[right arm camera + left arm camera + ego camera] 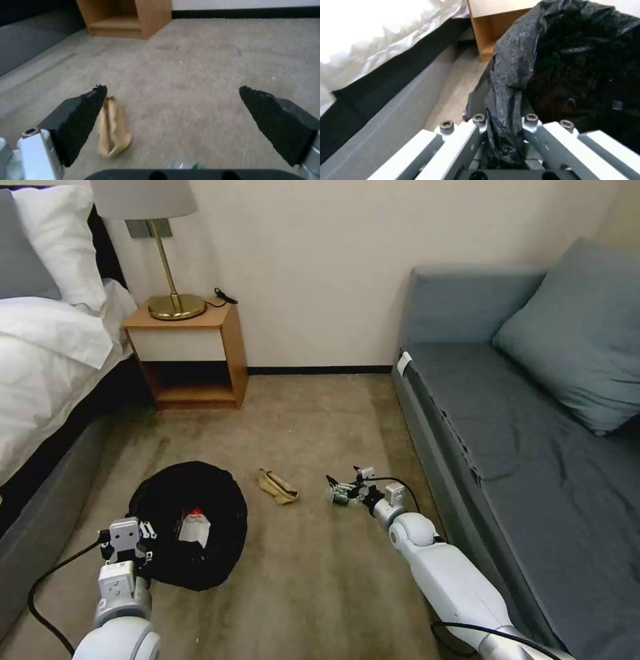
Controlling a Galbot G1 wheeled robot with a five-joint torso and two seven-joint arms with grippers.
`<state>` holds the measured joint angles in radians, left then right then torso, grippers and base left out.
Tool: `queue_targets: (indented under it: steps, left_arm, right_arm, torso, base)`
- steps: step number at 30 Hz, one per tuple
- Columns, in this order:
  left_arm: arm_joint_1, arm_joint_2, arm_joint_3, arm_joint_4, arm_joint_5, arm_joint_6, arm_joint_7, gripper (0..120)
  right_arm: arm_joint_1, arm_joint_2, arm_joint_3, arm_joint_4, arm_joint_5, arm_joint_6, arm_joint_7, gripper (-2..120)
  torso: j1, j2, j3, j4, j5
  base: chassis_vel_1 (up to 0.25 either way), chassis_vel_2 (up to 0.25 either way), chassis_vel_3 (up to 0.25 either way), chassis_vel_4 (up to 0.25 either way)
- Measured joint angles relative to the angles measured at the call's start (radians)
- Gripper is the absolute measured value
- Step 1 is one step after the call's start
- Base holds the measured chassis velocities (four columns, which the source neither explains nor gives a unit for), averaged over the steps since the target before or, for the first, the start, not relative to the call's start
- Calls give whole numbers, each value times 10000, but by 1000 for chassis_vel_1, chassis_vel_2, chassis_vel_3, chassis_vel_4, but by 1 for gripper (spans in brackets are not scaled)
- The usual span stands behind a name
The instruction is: Pick up the trash bin, then pick up the garbage on the floor and place it into the trash bin.
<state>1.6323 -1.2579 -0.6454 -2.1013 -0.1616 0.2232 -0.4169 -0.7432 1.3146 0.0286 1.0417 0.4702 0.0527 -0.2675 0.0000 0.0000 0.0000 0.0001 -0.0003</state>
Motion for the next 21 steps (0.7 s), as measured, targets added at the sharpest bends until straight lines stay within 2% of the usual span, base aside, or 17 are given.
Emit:
queue_targets:
  steps: [14, 19, 21]
  left_arm:
    - [-115, 141, -24, 182, -74, -3, 38, 4]
    - [-127, 186, -26, 225, -78, -2, 55, 4]
    - [-144, 202, -51, 252, -80, -2, 59, 4]
  right_arm:
    - [-140, -546, -1330, 172, -1230, 125, -550, 100]
    - [247, -967, -2100, 450, -1799, -23, -961, 100]
    - [479, -1376, -2637, 747, -1954, -300, -1237, 100]
  torso:
    - [1, 0, 2, -3, 4]
    - [1, 0, 2, 0, 4]
    - [0, 0, 0, 0, 3]
  base:
    - [-208, 211, 203, -209]
    - [-85, 93, 89, -79]
    - [27, -1, 2, 16]
